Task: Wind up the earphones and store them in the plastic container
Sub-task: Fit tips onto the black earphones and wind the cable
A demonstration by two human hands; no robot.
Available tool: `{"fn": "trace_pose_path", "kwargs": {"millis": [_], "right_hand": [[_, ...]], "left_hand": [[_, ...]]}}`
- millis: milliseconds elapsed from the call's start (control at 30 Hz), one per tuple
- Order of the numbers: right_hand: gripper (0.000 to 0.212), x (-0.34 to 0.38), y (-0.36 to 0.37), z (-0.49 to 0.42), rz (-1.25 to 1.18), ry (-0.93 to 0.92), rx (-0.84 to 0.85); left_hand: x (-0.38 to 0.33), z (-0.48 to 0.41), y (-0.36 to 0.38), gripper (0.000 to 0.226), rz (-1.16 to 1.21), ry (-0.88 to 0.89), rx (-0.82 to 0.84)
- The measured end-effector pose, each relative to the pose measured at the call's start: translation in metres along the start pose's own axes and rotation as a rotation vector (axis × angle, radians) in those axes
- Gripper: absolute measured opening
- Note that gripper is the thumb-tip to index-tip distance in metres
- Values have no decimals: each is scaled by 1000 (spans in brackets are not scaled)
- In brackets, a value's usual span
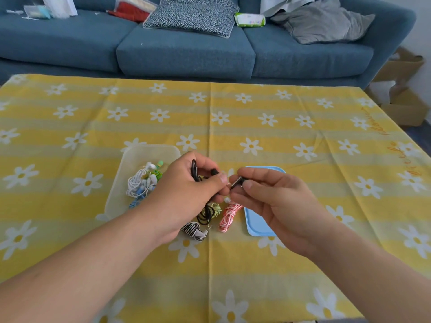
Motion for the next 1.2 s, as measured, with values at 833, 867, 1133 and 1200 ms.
{"fn": "trace_pose_path", "kwargs": {"millis": [833,867,1133,1200], "right_hand": [[14,39,-49,-16,319,-233,-309],[20,45,-63,-21,407,-272,-390],[12,33,-75,-54,975,-327,-391],[13,34,-71,-60,1067,-377,-400]], "left_hand": [[13,9,13,7,-37,-110,70],[15,9,13,7,-11,-137,65],[19,11,11,11,17,-192,56],[19,11,11,10,10,-185,53]]}}
Point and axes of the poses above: each hand's wrist, its own z-axis away from the middle knuckle, its own y-axis out of the palm, x = y × z, the point moved 10 cm from there along -z, towards the middle knuckle, and after that the axes turned 12 degrees about -x, right-handed, at the moved point
